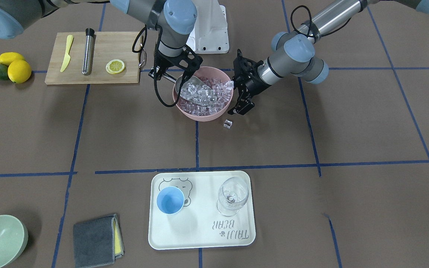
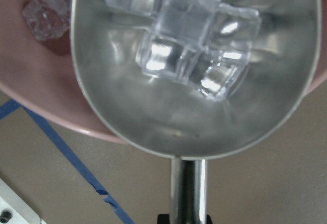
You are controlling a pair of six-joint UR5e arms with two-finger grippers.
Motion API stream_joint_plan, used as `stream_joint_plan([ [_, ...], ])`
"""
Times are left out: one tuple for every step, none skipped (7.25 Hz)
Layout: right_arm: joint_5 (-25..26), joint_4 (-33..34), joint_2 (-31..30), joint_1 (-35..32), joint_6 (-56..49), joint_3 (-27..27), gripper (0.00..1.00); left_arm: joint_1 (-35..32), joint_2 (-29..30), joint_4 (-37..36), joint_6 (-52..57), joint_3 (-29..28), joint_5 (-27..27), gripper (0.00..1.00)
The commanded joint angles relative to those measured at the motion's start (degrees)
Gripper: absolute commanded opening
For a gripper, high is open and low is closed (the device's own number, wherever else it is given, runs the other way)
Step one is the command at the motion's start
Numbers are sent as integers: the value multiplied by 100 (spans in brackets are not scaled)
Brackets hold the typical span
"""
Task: Put ice in cup with scoop
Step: 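Dig the scoop into the ice cubes and lift it out with the right gripper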
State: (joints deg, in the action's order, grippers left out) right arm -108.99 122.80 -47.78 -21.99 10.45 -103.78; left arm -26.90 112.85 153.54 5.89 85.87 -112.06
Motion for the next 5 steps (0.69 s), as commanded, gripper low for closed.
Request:
stream_joint_plan([
  [0,-343,-169,-42,97,-299,0,0,0,0,0,0,0,100],
  [-8,-362,-187,-69,202,-475,0,0,9,0,0,0,0,100],
  [-9,-362,-222,-112,298,-720,0,0,9,0,0,0,0,100],
  [-17,-362,-292,-200,325,-1001,0,0,9,0,0,0,0,100],
  [-17,-371,-302,-253,430,-1082,0,0,18,0,-9,0,0,100],
])
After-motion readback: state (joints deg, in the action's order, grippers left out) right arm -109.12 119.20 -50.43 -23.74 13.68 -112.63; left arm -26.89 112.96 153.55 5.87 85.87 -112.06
